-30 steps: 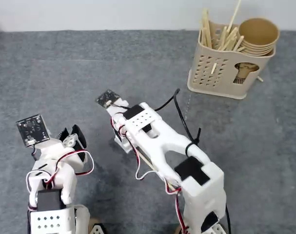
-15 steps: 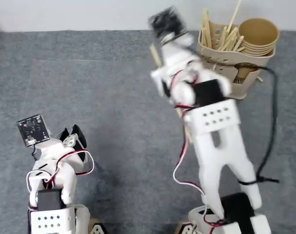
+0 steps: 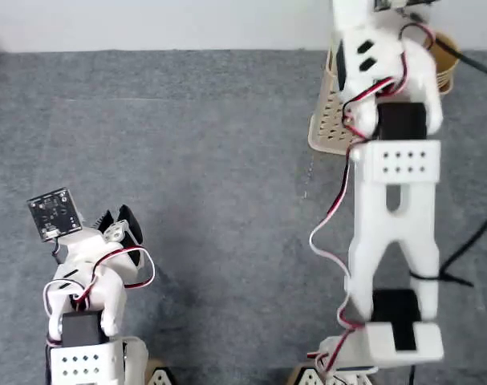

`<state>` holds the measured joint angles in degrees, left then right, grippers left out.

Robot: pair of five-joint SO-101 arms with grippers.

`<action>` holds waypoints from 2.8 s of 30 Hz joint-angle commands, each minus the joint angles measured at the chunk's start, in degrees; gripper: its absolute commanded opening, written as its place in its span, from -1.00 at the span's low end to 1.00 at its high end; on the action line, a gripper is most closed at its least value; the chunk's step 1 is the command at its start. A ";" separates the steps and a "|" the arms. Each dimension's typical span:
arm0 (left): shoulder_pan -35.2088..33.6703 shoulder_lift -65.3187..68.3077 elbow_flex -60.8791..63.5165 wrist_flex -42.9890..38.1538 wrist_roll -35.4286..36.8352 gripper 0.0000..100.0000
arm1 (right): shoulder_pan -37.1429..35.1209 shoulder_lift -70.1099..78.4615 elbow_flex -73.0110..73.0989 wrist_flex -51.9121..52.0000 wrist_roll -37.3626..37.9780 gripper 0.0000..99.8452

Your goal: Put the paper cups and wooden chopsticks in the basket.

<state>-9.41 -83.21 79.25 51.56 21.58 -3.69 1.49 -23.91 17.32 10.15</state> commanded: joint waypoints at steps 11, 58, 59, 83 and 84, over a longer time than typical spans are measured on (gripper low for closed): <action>-0.44 0.35 -0.31 -1.41 -0.53 -0.81 | 3.74 12.26 -1.49 -7.96 -0.35 -0.95; 8.00 0.35 3.47 -1.58 -6.24 -0.82 | 2.59 -39.87 34.46 77.76 -11.08 -0.98; 8.00 0.35 3.38 -1.58 -6.24 -0.82 | 2.51 -42.51 38.24 75.56 -11.08 -0.98; 8.00 0.44 17.63 -13.80 -6.33 -0.82 | 3.03 -106.24 115.87 39.78 -15.56 -0.98; 8.00 0.44 17.63 -13.80 -6.33 -0.82 | 3.65 -105.71 116.75 39.60 -15.74 -0.98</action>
<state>-1.67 -83.21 97.27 39.34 15.69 -1.76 -102.59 90.90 58.64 -4.97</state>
